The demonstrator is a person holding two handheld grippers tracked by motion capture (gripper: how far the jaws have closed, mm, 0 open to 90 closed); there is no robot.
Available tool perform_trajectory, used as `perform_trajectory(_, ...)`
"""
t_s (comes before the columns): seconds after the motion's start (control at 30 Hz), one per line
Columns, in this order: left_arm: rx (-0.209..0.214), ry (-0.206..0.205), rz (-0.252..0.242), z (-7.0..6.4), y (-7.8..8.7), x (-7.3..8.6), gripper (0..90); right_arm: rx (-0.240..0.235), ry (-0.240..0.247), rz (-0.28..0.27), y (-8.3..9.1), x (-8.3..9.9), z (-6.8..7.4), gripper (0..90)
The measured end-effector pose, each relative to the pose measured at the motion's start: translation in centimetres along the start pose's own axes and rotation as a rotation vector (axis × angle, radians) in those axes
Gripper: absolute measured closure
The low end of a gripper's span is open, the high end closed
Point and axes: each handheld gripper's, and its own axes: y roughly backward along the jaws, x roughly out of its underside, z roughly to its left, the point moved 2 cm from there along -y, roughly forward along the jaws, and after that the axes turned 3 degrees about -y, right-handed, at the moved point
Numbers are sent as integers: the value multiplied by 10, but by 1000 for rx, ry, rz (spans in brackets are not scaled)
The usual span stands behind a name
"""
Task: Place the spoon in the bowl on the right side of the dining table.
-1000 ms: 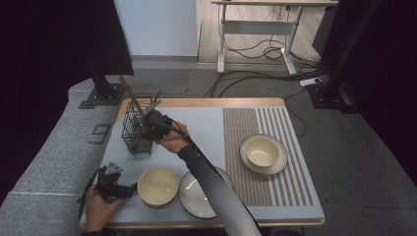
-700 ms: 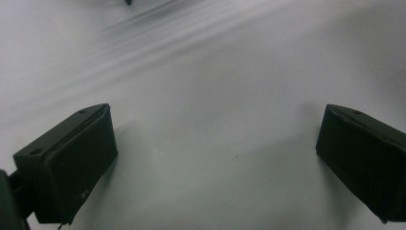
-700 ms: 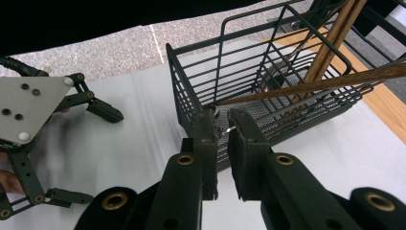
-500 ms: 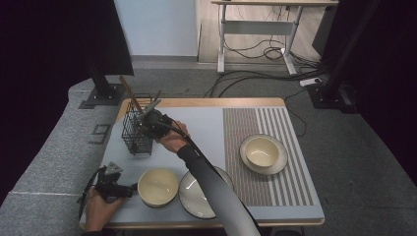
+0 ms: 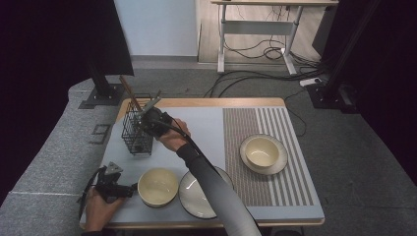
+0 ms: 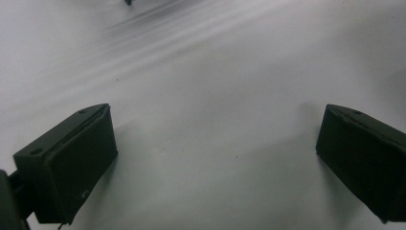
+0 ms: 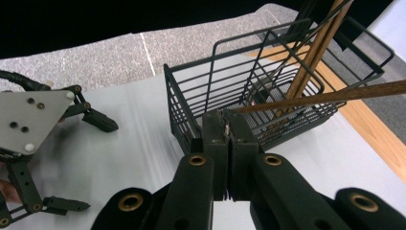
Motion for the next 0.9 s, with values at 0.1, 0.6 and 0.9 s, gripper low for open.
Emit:
perform_trajectory(0.1, 0, 0, 0, 0, 0, 0, 0, 7, 2, 3, 3, -2, 1, 889)
perform_trajectory(0.6, 1, 1, -2, 0, 0, 0, 0, 29, 15, -32, 35, -19, 1, 889)
perform_trajectory(0.9, 1, 1, -1, 0, 0, 0, 0, 47, 13, -45, 51, -28, -2, 889)
